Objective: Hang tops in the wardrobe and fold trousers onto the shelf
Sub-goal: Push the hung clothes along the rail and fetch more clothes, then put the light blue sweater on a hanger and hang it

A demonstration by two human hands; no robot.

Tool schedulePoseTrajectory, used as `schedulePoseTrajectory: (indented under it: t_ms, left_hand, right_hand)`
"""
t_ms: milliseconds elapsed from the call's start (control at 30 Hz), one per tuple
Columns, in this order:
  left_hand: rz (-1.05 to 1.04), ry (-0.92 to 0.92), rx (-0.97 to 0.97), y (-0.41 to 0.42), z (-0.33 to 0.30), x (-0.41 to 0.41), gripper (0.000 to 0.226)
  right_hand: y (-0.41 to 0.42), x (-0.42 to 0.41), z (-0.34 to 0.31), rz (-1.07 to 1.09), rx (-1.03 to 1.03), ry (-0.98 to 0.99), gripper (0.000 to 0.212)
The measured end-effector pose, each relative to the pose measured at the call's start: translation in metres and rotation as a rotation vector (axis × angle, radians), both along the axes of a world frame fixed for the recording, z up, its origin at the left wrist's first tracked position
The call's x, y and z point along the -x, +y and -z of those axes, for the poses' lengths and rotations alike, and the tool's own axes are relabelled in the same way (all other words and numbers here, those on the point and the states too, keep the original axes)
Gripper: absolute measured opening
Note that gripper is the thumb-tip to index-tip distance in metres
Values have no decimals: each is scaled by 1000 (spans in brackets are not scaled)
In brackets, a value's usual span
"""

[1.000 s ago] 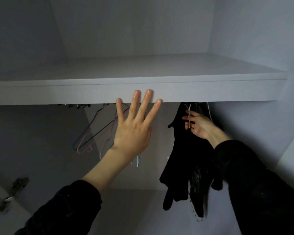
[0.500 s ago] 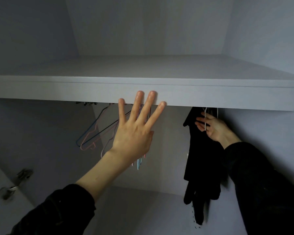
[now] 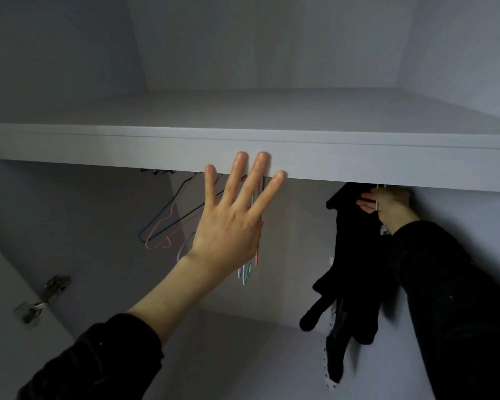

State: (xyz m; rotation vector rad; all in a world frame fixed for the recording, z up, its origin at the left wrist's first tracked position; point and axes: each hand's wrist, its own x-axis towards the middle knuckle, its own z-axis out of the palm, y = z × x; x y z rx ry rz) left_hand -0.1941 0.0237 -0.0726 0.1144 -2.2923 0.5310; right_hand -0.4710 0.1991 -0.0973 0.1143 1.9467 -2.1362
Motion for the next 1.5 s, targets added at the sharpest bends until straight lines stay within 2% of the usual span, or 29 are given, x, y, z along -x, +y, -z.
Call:
schedulePoseTrajectory:
  t_ms: [167, 267, 400, 500, 567, 700, 800, 867, 1000, 1300, 1500]
  left_hand:
    - [-9, -11, -9, 0, 1, 1, 101]
    - [-11, -28, -19, 2, 0, 1, 100]
    - [53, -57, -96, 7, 5, -8, 91]
    - [79, -111, -260, 9, 23, -29, 79]
    - [70, -135, -347, 9, 38, -50, 73]
    - [-30, -166, -482, -5, 78, -123, 61]
    - [-178, -194, -599, -16, 121, -197, 52]
    - [-280, -222, -709, -19, 149, -258, 48]
    - [-476, -233, -876, -8, 186, -378, 48]
    - [-919, -102, -1144, 79, 234, -632, 43]
    - [-1315, 134, -1368, 164, 255, -766, 42]
  right_hand:
    - [-2, 1, -1, 136, -97, 9, 35]
    - [-7, -24, 2, 233, -618, 215, 43]
    - [-23, -76, 27, 134, -945, 674, 64]
    - [-40, -125, 48, -4, -1147, 818, 65]
    - [-54, -167, 64, -88, -1148, 838, 59]
    - [-75, -256, 100, -250, -1010, 763, 47]
    - [-88, -320, 129, -640, -1131, 748, 40]
    - [-101, -368, 143, -927, -1130, 726, 39]
    - [-124, -469, 161, -1277, -1091, 735, 35]
    - [-130, -727, 189, -1839, -933, 944, 39]
    - [-118, -881, 194, -2228, -760, 1157, 39]
